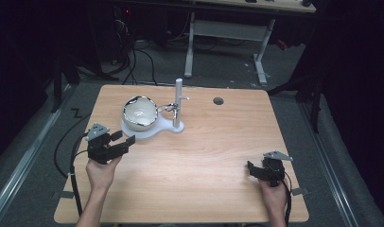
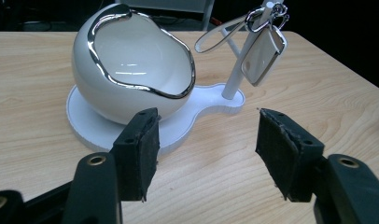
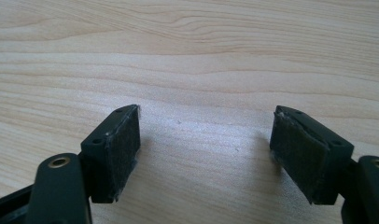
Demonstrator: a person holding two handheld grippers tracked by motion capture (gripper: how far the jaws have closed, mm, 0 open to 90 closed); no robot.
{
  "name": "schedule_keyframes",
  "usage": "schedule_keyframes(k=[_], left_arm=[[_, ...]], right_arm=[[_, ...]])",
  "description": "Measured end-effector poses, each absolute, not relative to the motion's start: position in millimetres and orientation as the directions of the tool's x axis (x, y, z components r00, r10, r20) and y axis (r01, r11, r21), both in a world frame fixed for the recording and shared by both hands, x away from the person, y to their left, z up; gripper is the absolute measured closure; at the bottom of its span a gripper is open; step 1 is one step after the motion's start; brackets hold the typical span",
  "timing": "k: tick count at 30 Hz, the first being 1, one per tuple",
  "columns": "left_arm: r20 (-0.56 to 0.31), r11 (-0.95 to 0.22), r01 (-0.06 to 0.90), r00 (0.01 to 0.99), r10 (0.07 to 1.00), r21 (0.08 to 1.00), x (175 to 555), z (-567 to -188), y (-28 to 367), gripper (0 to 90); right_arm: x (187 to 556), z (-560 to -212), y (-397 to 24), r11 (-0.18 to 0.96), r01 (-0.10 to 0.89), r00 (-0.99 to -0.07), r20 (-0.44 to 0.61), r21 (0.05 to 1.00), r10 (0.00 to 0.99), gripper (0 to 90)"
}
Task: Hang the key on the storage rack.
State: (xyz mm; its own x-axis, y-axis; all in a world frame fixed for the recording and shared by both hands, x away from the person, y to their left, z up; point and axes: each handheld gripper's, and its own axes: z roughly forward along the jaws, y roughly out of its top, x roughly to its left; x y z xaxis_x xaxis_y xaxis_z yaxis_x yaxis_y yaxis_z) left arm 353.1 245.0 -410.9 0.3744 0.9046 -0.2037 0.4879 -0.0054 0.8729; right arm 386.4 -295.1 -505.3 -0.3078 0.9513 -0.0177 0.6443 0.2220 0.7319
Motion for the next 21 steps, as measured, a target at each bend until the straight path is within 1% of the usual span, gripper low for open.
schedule_keyframes(k=[6,21], left_arm=[[-0.214,0.007,0.492,0.365,0.906,0.871,347,-415,247,39.4],[-0.206,0.006,0.501,0.345,0.916,0.866,338,-424,251,38.6]], right_arm=[[386,-505,-295,0.222,0.644,-0.308,-0.018,0.732,0.951,24.5],[386,-505,-295,0.222,0.644,-0.308,-0.018,0.732,0.951,24.5]])
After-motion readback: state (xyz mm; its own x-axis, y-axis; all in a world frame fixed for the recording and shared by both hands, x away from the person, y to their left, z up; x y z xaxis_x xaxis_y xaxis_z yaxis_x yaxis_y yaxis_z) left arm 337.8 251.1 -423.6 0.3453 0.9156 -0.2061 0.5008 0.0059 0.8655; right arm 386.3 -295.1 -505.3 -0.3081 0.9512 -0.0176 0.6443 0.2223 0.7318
